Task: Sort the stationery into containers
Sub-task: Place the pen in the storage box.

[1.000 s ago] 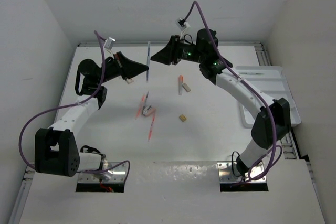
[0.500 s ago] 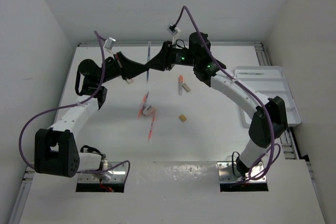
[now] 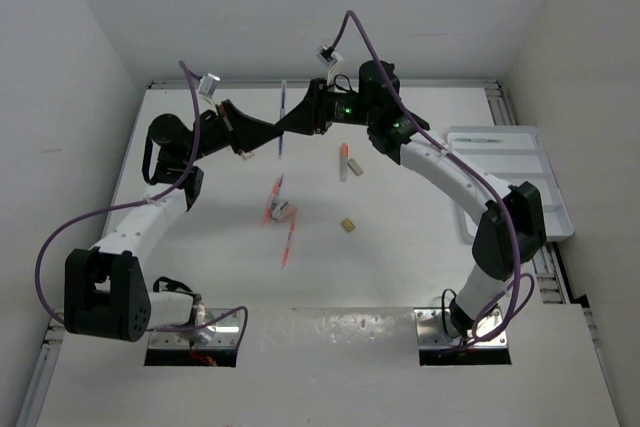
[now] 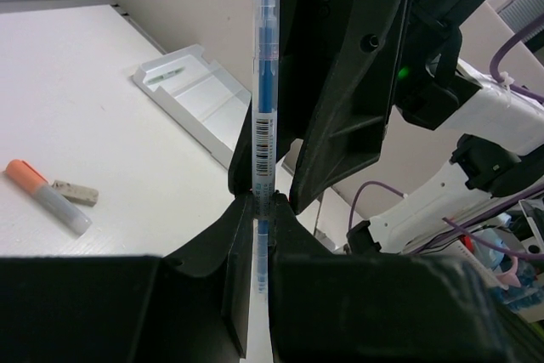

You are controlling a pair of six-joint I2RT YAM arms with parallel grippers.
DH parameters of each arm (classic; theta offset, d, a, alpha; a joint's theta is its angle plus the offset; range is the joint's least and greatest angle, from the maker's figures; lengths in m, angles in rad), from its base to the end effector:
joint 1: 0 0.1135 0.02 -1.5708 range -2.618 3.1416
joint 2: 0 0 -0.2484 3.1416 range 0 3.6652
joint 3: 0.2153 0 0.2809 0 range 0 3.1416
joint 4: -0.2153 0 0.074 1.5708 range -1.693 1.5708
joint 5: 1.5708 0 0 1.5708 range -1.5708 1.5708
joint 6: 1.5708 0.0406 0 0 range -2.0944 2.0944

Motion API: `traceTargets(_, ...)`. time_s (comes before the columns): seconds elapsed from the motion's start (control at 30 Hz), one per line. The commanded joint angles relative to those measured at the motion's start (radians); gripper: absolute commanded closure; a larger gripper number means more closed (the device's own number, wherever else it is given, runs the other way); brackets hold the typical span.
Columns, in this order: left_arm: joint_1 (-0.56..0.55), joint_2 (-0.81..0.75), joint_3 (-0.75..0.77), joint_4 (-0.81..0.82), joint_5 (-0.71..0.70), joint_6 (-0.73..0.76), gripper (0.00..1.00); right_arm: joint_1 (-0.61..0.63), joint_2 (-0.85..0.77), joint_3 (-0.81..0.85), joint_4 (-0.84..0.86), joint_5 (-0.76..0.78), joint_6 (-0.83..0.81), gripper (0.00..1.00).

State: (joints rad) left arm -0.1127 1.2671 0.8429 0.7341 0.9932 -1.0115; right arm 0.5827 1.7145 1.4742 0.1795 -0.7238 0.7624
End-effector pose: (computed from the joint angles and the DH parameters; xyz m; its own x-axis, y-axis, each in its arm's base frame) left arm 0.3063 -0.0689 0.3216 -0.5633 -0.4020 -0.7219 0.7101 0.2112 -0.6717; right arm 0.3531 0.2649 0.3460 -0.7027 0.1567 -0.6941 -0.6623 0.2125 0.7185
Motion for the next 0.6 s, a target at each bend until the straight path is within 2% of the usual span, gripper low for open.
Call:
traceTargets(0.0, -0.024, -0.040, -0.011, 0.011, 0.033, 0.034, 1.00, -0.011, 0.005, 0.052, 0.058, 0.017, 0.015, 0.70)
traceTargets(0.23, -0.036, -0.040, -0.010, 0.005, 0.036, 0.042, 1.00, -0.023, 0.008, 0.055, 0.071, 0.017, 0.031, 0.65)
traceTargets(0.4, -0.038, -0.041, -0.007, 0.004, 0.036, 0.050, 1.00, -0.027, 0.005, 0.052, 0.066, 0.015, 0.026, 0.75)
traceTargets(0.47, -0.036, -0.041, -0.001, 0.001, 0.036, 0.053, 1.00, -0.030, 0.004, 0.040, 0.058, 0.011, 0.023, 0.75)
traceTargets(0.57, -0.030, -0.040, 0.008, -0.001, 0.035, 0.053, 1.00, -0.040, -0.007, 0.021, 0.041, 0.009, 0.018, 0.69)
